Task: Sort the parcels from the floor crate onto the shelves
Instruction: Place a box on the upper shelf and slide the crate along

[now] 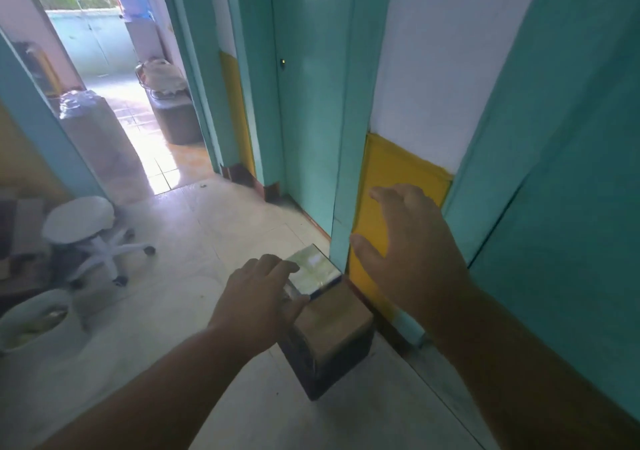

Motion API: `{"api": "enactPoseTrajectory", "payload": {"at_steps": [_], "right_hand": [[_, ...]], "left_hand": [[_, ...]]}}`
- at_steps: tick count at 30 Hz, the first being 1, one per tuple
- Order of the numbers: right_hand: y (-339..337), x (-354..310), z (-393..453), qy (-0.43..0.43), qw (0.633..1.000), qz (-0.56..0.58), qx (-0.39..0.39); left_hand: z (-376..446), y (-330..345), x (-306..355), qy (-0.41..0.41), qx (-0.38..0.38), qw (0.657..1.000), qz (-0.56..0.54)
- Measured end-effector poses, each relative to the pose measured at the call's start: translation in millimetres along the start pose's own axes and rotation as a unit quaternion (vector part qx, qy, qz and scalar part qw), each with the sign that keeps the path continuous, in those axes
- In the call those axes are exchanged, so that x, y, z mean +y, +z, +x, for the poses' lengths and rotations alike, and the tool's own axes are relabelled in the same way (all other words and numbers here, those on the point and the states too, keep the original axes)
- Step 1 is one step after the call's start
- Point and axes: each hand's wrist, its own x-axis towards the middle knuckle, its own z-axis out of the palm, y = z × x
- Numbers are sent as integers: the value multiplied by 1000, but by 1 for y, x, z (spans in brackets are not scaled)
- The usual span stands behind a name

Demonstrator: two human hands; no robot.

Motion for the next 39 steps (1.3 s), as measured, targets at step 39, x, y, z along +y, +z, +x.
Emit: {"api": "enactPoseTrajectory", "payload": {"at_steps": [39], "right_hand": [[653,217,-58,530,807,-11,-261]], "left_hand": [[291,539,-295,-68,-509,851,-108]]}}
